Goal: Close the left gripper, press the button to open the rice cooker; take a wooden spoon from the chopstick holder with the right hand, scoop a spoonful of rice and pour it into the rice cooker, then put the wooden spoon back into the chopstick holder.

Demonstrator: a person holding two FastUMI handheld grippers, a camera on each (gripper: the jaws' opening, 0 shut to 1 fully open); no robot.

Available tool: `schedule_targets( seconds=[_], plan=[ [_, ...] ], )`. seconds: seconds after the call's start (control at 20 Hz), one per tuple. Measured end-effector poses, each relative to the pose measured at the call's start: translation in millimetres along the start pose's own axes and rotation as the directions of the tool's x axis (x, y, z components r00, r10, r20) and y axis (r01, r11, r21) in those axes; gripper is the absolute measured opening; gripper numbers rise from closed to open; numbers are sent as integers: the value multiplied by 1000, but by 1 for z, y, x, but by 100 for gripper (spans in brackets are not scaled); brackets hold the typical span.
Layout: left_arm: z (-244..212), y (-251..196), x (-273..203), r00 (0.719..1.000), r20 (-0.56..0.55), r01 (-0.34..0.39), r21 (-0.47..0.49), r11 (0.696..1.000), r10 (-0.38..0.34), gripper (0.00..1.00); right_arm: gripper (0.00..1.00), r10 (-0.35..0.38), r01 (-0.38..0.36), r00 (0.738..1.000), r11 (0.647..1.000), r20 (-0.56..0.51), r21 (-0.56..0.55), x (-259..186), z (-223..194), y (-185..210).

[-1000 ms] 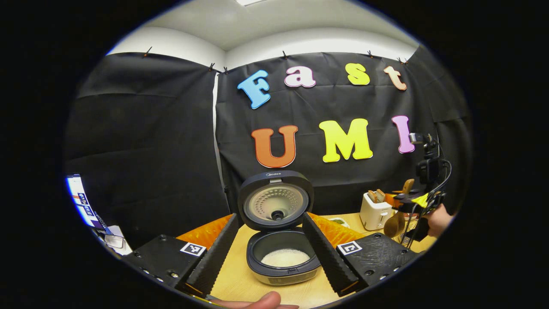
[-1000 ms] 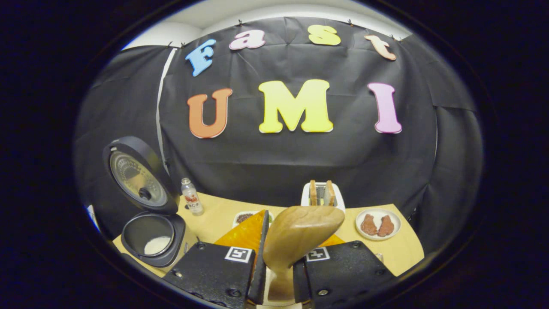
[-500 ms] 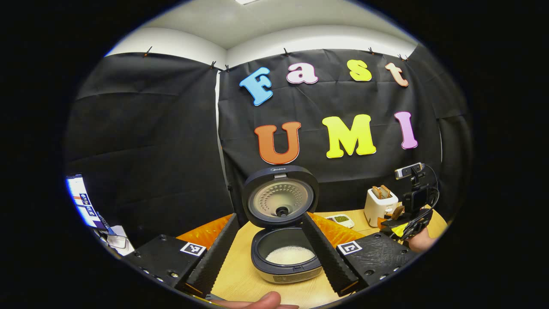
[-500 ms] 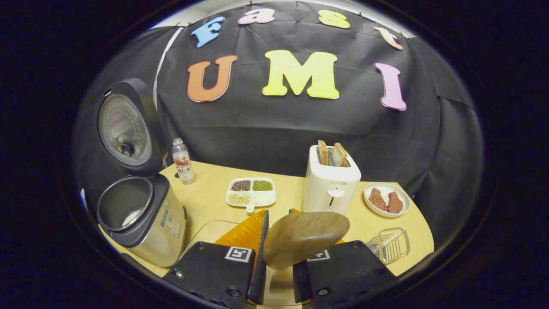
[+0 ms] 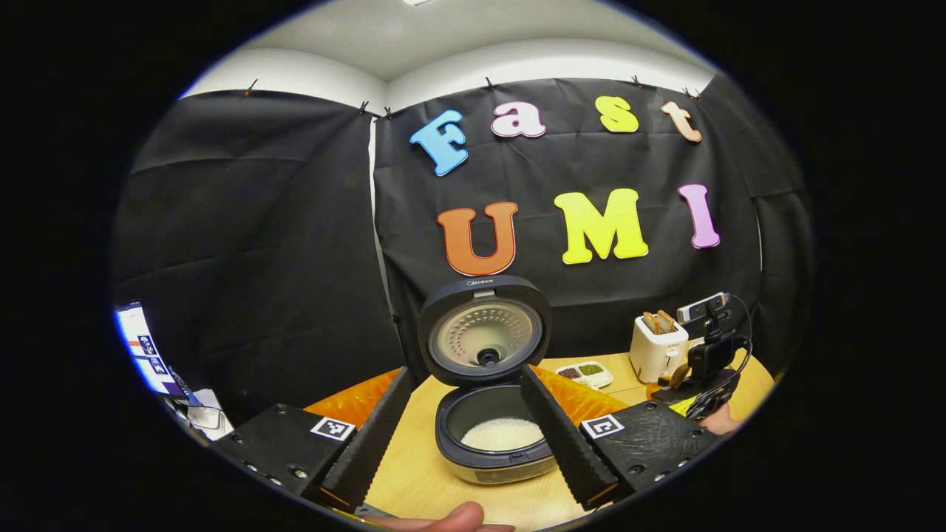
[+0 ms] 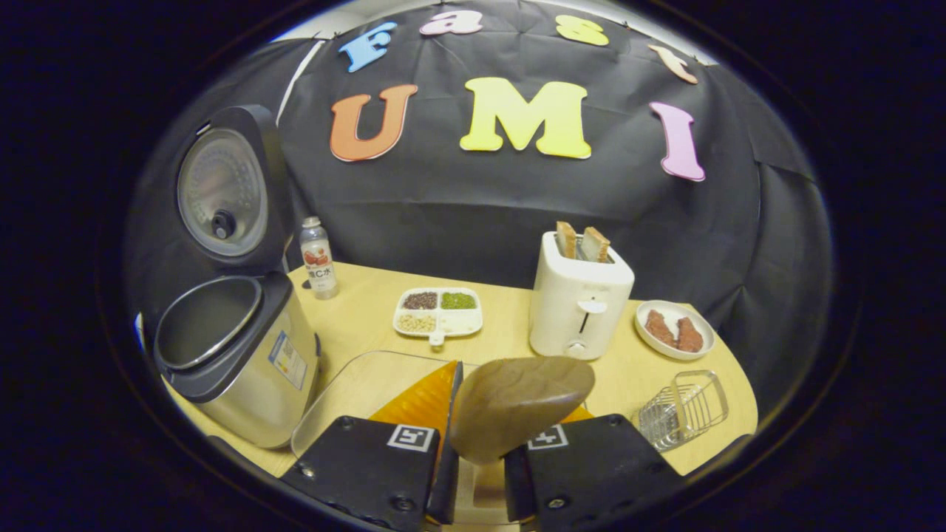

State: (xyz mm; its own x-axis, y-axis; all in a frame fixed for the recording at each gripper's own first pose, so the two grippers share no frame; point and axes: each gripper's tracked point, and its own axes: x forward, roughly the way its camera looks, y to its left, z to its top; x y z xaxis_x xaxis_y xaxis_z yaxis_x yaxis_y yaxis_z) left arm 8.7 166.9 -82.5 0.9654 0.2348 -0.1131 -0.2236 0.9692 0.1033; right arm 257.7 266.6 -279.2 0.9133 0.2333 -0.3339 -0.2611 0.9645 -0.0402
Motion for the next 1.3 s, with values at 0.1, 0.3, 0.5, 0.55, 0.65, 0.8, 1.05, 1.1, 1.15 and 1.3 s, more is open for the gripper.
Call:
schedule_targets(
  seconds=[0.1,0.3,0.5,0.55,0.65,0.8,1.05,1.1,1.15,1.3],
  plan=[
    [3,3,0,1000,10,-5,-5,1000,5,96,27,10,-10,1000,1000,-4,26,1,-3,3],
    [2,9,2,1000,6,-14,-13,1000,14,96,31,45,-44,999,995,-14,94,3,-6,10],
    [3,11,2,1000,2,-18,-17,1000,18,96,31,105,-97,994,962,-16,254,5,-11,26],
    [4,12,2,1000,2,-19,-14,1000,19,96,31,120,-110,993,951,-16,288,7,-11,32],
    [4,12,3,1000,3,-24,-9,1000,24,96,31,154,-139,988,908,-8,396,6,-11,38],
    [6,13,4,1000,-1,-26,-11,1000,26,96,36,181,-150,983,795,6,588,9,-13,32],
    [10,14,6,1000,5,-29,-15,999,29,96,31,178,-177,980,607,84,775,7,-9,7],
    [11,16,6,1000,4,-30,-14,999,30,96,31,180,-191,978,567,106,801,5,-7,5],
    [12,16,6,1000,2,-30,-13,999,30,96,31,189,-198,975,517,115,833,5,-6,3],
    [15,15,6,1000,8,-28,-8,1000,28,96,31,176,-210,973,411,149,887,2,-1,-8]
  ],
)
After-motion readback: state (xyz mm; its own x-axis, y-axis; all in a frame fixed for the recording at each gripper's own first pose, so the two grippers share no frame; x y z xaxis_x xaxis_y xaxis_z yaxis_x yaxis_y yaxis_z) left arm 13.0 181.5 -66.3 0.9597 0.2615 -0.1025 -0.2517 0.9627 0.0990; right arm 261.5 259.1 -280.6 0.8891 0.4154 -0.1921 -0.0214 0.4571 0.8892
